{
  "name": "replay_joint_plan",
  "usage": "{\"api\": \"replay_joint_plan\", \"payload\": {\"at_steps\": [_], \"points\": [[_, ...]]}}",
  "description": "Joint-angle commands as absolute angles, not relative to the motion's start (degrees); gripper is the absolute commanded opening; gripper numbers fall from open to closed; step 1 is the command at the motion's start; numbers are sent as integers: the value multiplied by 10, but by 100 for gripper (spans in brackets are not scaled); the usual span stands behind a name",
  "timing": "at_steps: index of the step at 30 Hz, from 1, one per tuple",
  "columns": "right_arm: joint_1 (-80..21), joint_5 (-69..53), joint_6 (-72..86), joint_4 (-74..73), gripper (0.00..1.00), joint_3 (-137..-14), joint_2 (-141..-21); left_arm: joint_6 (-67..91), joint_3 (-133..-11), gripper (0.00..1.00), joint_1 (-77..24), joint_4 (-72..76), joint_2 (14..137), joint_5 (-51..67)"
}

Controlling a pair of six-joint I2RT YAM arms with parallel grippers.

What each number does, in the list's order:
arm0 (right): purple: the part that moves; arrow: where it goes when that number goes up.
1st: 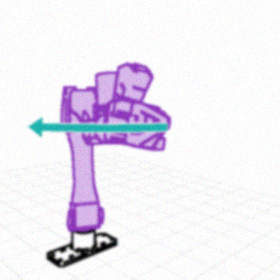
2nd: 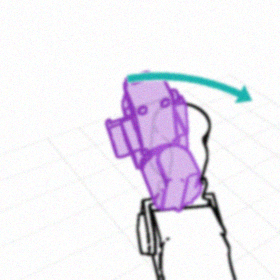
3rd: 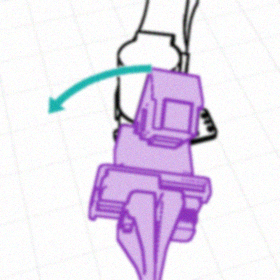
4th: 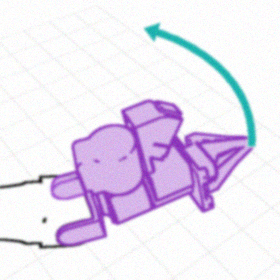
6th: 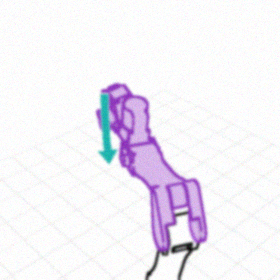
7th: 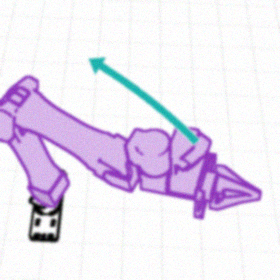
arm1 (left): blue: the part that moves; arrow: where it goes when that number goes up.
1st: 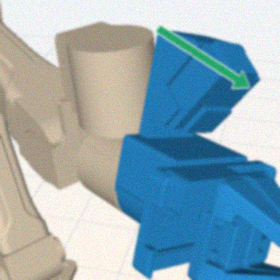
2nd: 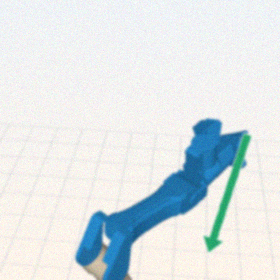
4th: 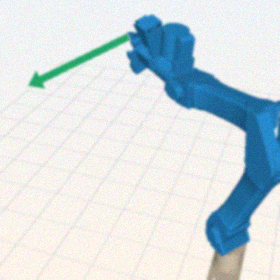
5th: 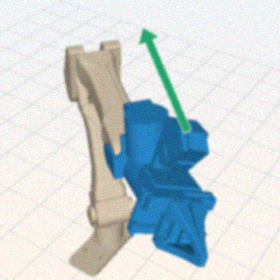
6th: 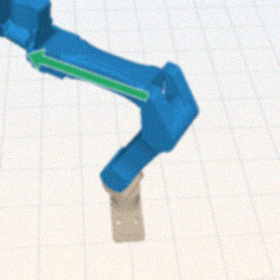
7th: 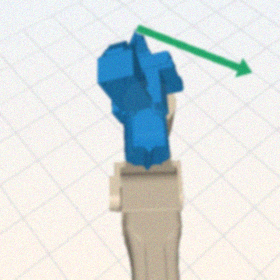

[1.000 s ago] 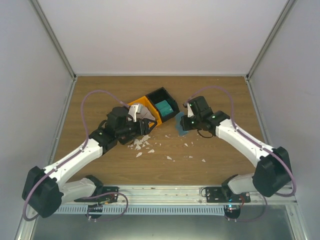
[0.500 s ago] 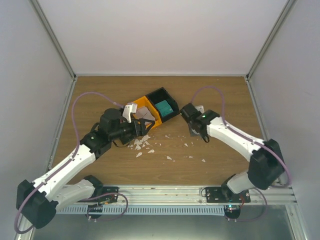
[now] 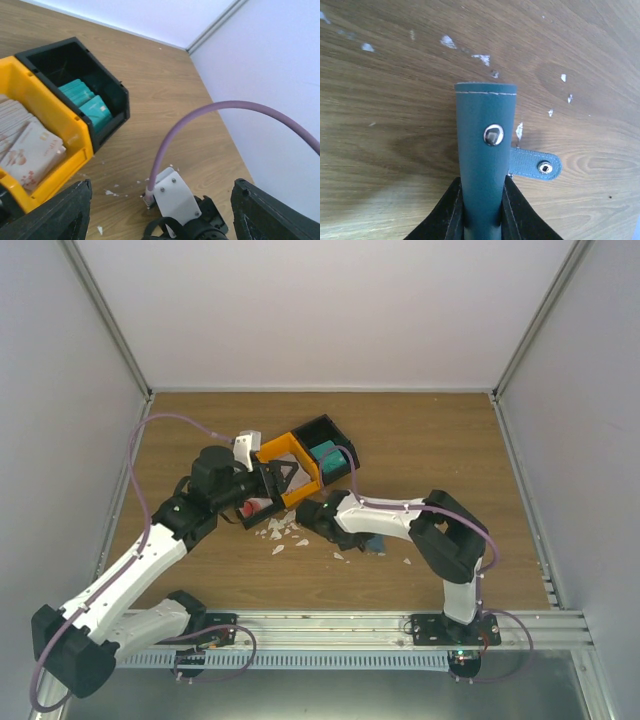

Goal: Put the credit cards into the card holder
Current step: Turn over the card holder at the center of the board.

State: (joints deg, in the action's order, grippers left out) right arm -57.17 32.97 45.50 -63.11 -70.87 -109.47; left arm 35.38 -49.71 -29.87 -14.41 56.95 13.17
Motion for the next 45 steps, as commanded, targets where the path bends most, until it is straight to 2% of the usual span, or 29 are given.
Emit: {"api": "replay_joint_plan", "payload": {"at_steps": [1, 3, 4, 6, 7, 11, 14, 18, 22, 27, 31, 35, 40, 45], "points": [[-582, 198, 460, -511, 10, -709, -1116, 341, -499, 77, -283, -140, 554, 99], [-578, 178, 447, -485, 16, -705, -1112, 330, -494, 80, -274, -139, 548, 99], [-576, 163, 441, -471, 20, -701, -1106, 322, -495, 84, -271, -141, 549, 101], [-571, 142, 432, -441, 30, -693, -1092, 306, -499, 97, -264, -151, 555, 105], [-568, 124, 423, -423, 36, -690, -1084, 300, -501, 99, -261, -155, 559, 105], [-551, 62, 404, -357, 48, -666, -1037, 291, -507, 99, -249, -171, 579, 112], [-533, 27, 403, -310, 51, -631, -984, 286, -501, 99, -243, -166, 592, 144], [-507, 30, 412, -274, 51, -584, -886, 296, -482, 94, -243, -154, 611, 219], [-476, 86, 433, -313, 50, -544, -806, 326, -442, 86, -258, -110, 630, 293], [-421, 117, 443, -397, 47, -504, -759, 372, -394, 84, -306, -48, 658, 312], [-392, 63, 423, -366, 45, -452, -735, 379, -386, 82, -351, -39, 722, 293], [-381, 19, 408, -324, 36, -432, -740, 380, -401, 75, -375, -62, 794, 280], [-379, 14, 408, -313, 17, -434, -762, 377, -410, 66, -393, -59, 838, 277], [-379, 2, 401, -301, 13, -433, -772, 375, -413, 61, -395, -56, 861, 272]]}}
